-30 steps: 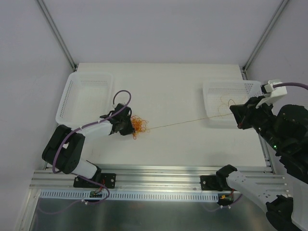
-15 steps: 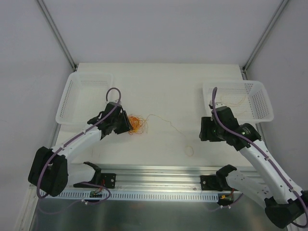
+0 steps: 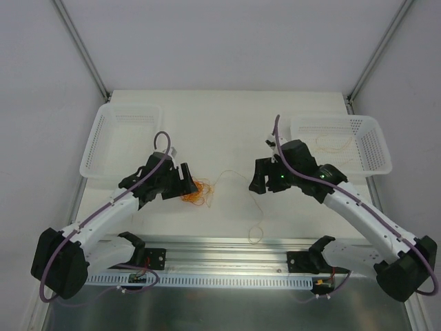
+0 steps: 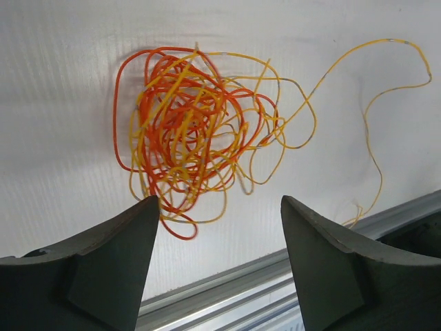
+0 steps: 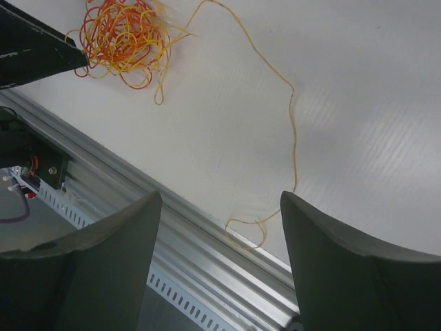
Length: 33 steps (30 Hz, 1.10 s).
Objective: Untangle the cables
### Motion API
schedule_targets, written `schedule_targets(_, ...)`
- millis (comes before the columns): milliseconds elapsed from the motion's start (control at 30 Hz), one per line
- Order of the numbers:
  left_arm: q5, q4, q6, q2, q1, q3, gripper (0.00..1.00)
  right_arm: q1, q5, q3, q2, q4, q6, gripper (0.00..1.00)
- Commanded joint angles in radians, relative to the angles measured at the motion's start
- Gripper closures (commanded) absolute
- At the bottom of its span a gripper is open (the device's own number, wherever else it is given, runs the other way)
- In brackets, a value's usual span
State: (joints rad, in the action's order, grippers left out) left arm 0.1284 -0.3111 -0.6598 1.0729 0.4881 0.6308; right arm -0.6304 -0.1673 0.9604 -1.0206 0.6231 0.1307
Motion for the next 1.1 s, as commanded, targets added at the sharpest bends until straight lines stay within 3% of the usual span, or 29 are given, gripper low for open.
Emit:
schedule_targets(0, 0.005, -0.048, 0.032, -0.085, 0.009, 0.023, 0.28, -0.048, -0.035, 0.041, -0.079, -0.134, 0.01, 0.26)
schedule_targets(333, 0.01, -0.083, 0.112, -0.146, 0.021, 0.03, 0.14, -0.133, 0.04, 0.031, -0.301, -0.401, 0.245, 0.29)
schedule_targets(633, -0.096, -0.094, 0.19, -0.03, 0.02, 0.089, 0.2, -0.218, 0.15, 0.078, -0.525, -0.543, 0.461, 0.4)
schedule_targets(967, -0.104, -0.085, 0.233, 0.208, 0.02, 0.205, 0.25, -0.265, 0.129, 0.147, -0.687, -0.608, 0.495, 0.47)
schedule_targets(1067, -0.101, -0.071, 0.232, 0.251, 0.02, 0.205, 0.29, -0.267, 0.129, 0.146, -0.705, -0.606, 0.498, 0.54)
